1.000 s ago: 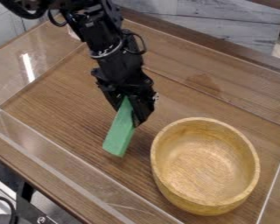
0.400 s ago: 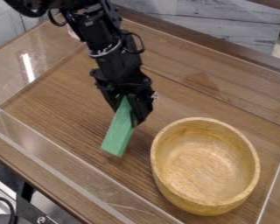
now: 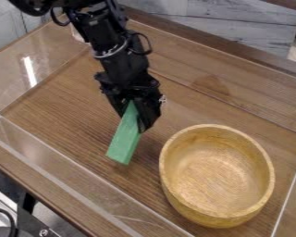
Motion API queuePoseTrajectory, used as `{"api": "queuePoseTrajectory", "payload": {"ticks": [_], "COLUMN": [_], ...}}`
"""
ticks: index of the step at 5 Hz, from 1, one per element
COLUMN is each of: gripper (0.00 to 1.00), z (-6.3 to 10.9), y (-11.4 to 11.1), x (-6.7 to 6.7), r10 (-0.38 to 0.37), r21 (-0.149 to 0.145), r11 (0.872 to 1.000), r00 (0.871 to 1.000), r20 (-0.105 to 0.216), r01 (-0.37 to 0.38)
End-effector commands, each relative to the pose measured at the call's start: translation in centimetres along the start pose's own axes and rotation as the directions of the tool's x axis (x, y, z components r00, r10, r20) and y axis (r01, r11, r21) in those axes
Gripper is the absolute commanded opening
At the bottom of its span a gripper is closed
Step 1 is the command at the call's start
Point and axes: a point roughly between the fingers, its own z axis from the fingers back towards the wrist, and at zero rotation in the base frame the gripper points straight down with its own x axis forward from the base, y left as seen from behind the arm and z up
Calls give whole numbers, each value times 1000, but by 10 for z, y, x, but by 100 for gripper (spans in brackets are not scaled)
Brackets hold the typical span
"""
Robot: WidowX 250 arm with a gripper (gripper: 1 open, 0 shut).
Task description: Remove the green block from inside the brown bowl and put it on the table
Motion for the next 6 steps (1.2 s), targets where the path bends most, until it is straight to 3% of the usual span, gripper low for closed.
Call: {"api": "queuePoseTrajectory", "payload": {"ticks": [1,6], "gripper": [0,0], "z": [12,11], "y": [4,9], "x": [12,13], "r10": [0,15], "r21": [12,-2], "r11": [1000,1000], "r00": [999,1000], "r20": [43,11], "r01": [0,-15]}}
